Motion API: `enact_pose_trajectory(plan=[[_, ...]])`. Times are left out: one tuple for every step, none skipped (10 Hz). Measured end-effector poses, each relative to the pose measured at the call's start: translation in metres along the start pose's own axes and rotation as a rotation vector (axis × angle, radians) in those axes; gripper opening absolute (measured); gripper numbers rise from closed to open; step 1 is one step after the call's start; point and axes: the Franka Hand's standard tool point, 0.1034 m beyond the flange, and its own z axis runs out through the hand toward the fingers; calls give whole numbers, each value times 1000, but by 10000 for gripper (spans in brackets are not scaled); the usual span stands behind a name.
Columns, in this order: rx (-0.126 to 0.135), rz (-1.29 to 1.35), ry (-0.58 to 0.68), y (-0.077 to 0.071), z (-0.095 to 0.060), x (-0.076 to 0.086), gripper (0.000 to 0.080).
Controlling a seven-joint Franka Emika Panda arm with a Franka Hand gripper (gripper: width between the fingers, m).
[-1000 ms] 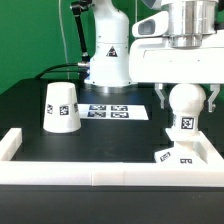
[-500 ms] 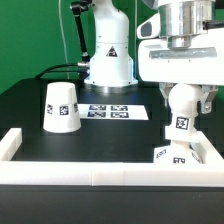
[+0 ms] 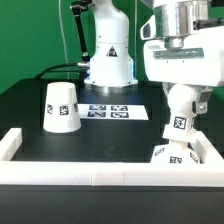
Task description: Assemble lamp
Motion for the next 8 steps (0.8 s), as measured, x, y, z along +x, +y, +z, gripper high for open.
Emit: enact_pose_trajectory(plan=[[0, -5, -1, 0, 0, 0, 635], [0, -12, -1, 0, 0, -1, 682], [0, -48, -1, 0, 0, -1, 682], [-2, -127, 0, 2, -2, -3, 697], [-2, -192, 1, 5, -7, -10, 697], [0, -232, 0, 10, -15, -17, 699], [11, -287, 5, 15, -24, -23, 699], [20, -362, 13, 20, -33, -31, 699]])
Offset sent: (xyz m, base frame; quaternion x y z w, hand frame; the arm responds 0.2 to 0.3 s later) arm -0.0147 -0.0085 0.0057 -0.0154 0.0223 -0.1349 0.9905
